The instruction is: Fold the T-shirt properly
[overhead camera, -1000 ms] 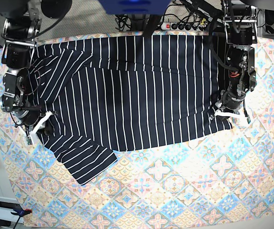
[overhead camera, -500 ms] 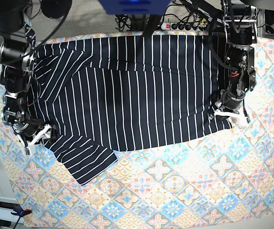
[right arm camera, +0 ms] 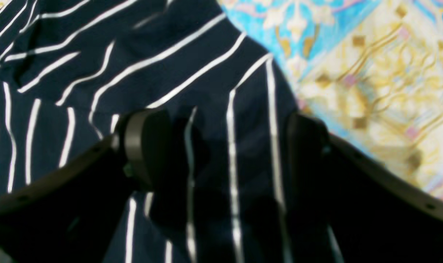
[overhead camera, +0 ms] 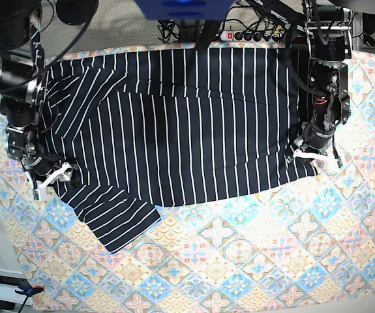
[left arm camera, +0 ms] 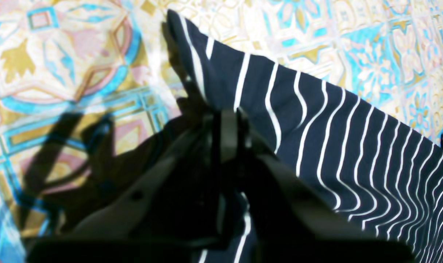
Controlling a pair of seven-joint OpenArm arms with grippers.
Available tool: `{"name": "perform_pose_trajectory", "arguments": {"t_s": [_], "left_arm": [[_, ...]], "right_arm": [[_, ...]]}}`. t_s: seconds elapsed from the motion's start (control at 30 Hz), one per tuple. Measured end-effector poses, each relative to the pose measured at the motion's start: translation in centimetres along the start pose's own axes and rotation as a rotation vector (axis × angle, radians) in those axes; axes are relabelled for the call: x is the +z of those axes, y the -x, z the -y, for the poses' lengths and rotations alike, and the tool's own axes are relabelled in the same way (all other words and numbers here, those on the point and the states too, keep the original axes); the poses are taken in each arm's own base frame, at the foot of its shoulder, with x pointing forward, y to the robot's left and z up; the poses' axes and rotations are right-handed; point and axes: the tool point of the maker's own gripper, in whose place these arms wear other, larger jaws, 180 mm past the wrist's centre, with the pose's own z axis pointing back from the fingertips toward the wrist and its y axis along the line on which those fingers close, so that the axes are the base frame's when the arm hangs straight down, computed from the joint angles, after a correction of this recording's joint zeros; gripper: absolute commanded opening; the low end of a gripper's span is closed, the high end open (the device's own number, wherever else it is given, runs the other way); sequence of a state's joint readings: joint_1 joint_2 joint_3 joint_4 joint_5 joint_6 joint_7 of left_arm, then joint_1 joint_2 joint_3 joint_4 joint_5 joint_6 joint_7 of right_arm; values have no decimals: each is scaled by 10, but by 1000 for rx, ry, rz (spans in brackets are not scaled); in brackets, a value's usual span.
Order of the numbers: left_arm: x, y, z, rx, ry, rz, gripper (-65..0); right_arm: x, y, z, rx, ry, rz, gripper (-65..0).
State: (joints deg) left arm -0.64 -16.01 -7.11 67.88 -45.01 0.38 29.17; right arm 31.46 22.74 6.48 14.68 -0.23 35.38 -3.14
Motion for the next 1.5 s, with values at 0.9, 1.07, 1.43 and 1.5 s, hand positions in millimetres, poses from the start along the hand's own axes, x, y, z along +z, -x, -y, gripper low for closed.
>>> {"name": "perform_pose_trajectory", "arguments": {"t_s": [0.9, 1.07, 1.43, 1.5], "left_arm": [[3, -8, 8, -12, 21, 22, -650], [3, -8, 9, -12, 24, 19, -650], [3, -8, 9, -11, 22, 21, -650], [2, -8, 10, -8, 22, 22, -650]], "right_arm": [[-8, 24, -36, 128, -126, -138, -621], [-5, 21, -42, 219, -131, -153, -619], [12, 19, -54, 292, -123, -80, -395], [8, 19, -66, 290, -145, -71, -394]]}}
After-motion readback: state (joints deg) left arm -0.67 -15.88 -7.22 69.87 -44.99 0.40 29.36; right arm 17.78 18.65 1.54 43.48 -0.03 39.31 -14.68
